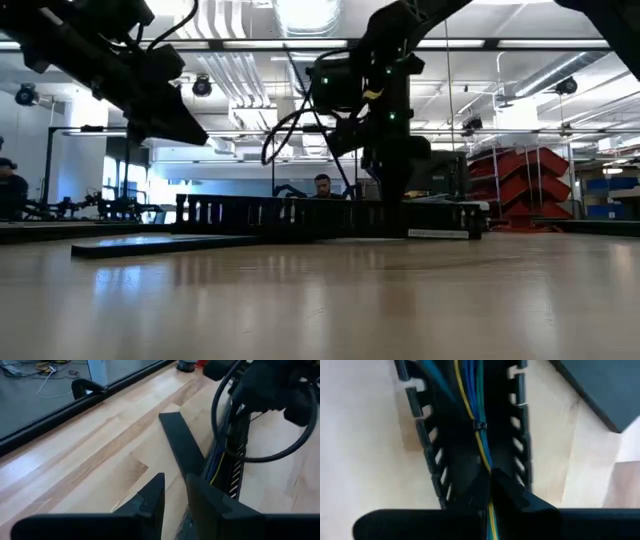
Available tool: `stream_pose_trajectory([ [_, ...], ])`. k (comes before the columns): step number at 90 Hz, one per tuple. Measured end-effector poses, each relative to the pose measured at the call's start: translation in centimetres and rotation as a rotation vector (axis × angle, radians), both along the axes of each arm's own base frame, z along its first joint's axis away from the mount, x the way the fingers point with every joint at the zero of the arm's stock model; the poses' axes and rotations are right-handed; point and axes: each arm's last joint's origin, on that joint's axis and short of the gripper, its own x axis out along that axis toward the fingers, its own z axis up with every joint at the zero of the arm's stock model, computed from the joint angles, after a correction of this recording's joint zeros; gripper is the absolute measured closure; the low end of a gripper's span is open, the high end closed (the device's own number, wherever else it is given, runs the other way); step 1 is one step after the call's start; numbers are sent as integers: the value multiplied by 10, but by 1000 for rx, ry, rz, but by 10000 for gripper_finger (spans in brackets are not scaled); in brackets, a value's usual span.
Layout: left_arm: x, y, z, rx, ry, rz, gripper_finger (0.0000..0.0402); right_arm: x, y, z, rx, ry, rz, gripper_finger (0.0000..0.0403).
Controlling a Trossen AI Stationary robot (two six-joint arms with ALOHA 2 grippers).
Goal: Ziptie cables
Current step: Put the ziptied cable wires in a black cable duct
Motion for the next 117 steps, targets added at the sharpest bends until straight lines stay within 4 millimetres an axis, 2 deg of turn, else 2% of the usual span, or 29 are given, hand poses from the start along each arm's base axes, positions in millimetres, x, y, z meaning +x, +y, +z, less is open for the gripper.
stream_pose_trajectory([
  [22, 0, 0, 0, 0, 0, 0, 340, 3, 1, 2, 19, -41, 18, 396],
  [40, 0, 0, 0, 0, 0, 0, 332, 2, 3, 5, 63, -41, 25, 328],
  [55, 0, 0, 0, 0, 1, 0, 331, -3, 5, 27, 70, 1, 9, 268],
  [67, 0, 0, 0, 0, 2, 0, 337, -17, -1, 48, 44, 42, -4, 249],
  [76, 0, 0, -1, 0, 3, 0, 340, -32, -11, 60, -59, 81, -49, 254],
  [87, 0, 0, -1, -1, 4, 0, 337, -47, -32, 60, -147, 107, -130, 276],
  [105, 1, 0, -2, -19, 4, -13, 329, -67, -61, 34, -120, 166, -205, 326],
  [117, 1, -1, -2, -25, 3, -23, 332, -81, -67, 18, 35, 197, -246, 371],
])
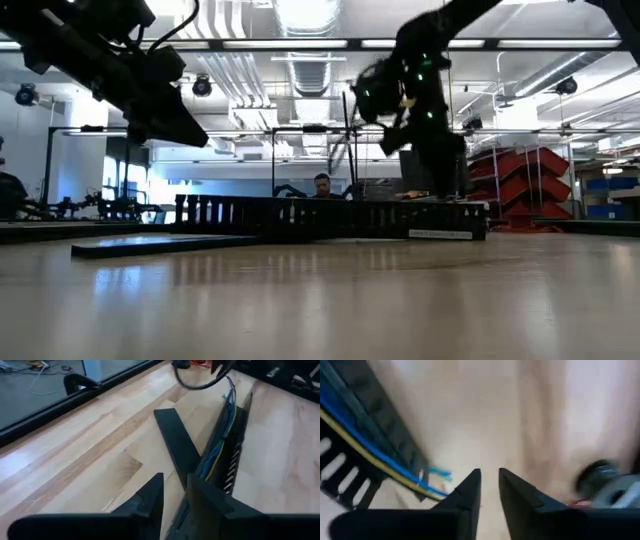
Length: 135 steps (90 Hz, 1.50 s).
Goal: Ziptie cables
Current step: Put the ziptied cable wires in a black cable duct
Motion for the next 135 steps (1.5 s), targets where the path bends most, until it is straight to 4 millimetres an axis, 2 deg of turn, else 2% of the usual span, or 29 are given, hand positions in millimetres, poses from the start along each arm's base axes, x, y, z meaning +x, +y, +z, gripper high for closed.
stream_pose_trajectory([
  [6, 0, 0, 0, 1, 0, -1, 335, -3, 3, -2, 87, -8, -23, 392],
  [13, 0, 0, 0, 8, 4, -5, 339, -7, 10, -1, 139, 48, -44, 398],
  [25, 0, 0, 0, 10, 5, -6, 339, -10, 23, 2, 155, 124, -60, 396],
  [44, 0, 0, 0, 11, 5, -7, 332, -3, 39, 1, 143, 120, -15, 402],
  [51, 0, 0, 0, 12, 4, -7, 331, 0, 46, 8, 128, 97, -7, 402],
  [67, 0, 0, 0, 18, 4, -3, 335, 5, 67, 44, 11, -47, 47, 403],
  [80, 1, 0, 1, 24, -4, -4, 340, 11, 77, 72, -64, -287, 55, 403],
  [99, 5, 1, 5, 31, -60, -10, 333, 19, 94, 100, -103, -541, 71, 403],
  [116, 14, -2, -1, 18, -29, -146, 324, 27, 125, 104, -150, -654, 196, 403],
  [135, 31, 0, -12, 48, -2, -168, 304, 20, 157, 92, -222, -824, 236, 403],
])
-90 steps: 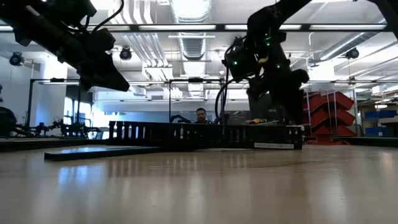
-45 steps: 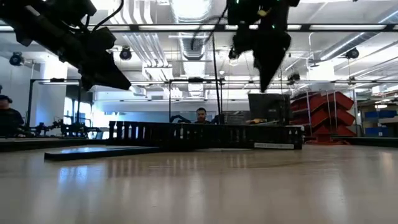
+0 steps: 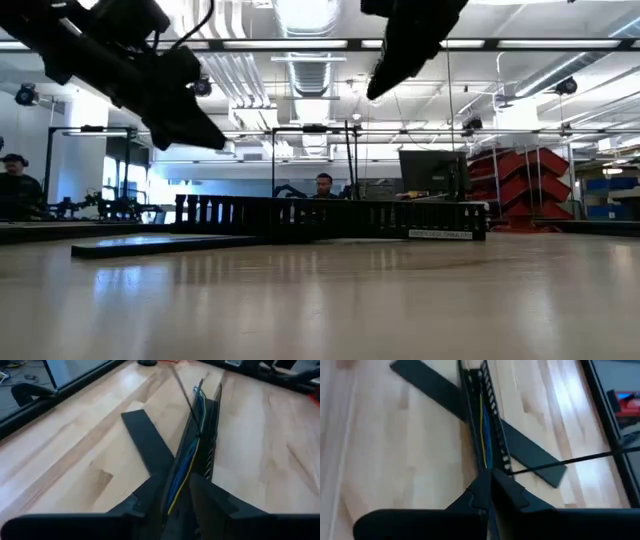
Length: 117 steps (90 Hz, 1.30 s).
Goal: Ziptie cables
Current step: Put the ziptied cable wires in a black cable duct
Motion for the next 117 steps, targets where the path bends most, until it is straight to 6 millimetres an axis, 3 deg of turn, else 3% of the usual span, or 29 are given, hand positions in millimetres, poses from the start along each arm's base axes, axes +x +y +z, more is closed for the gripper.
stream_pose_trajectory([
  [20, 14, 2, -13, 8, 25, -10, 266, -19, 23, -30, 149, -119, 67, 403],
  [41, 27, 4, -14, 23, -58, -6, 243, -28, 27, -54, 174, -212, 66, 403],
  [68, 50, 7, -39, 45, 25, -24, 255, -26, 27, -59, 150, -243, 92, 403],
  [88, 75, 10, -48, 54, 101, -37, 265, -24, 28, -64, 149, -227, 97, 403],
  [117, 96, 13, -59, 54, 219, -58, 263, -22, 28, -78, 160, -183, 89, 403],
])
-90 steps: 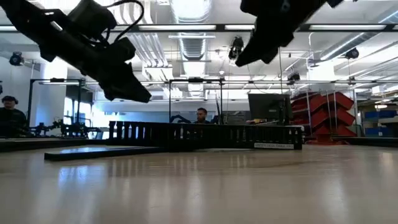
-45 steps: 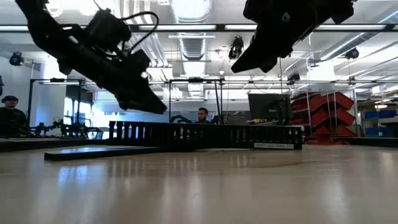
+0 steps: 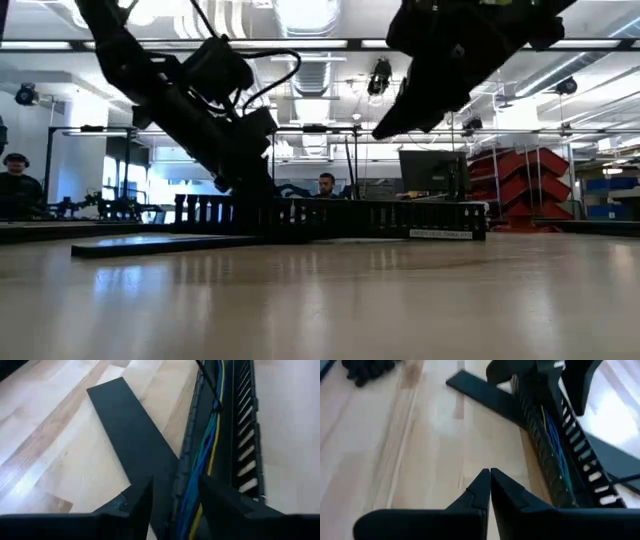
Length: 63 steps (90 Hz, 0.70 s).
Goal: Ziptie cables
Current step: Put the ziptied cable wires in a black cable duct
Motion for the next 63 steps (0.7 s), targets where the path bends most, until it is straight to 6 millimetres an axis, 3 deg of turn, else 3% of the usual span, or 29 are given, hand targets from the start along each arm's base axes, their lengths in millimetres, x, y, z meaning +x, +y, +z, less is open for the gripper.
stream_pose_trajectory([
  [11, 7, 0, -1, -10, 42, -22, 297, 2, 0, -2, 18, -8, -15, 403],
  [27, 12, 1, 5, -41, 73, -3, 390, 4, 1, -6, 59, 9, -54, 403],
  [40, 19, -5, 14, -126, 23, 23, 390, 4, 1, -3, 61, -5, -53, 403],
  [63, 33, -37, 29, -188, -56, -38, 399, 8, 1, 2, 45, -25, -35, 403],
])
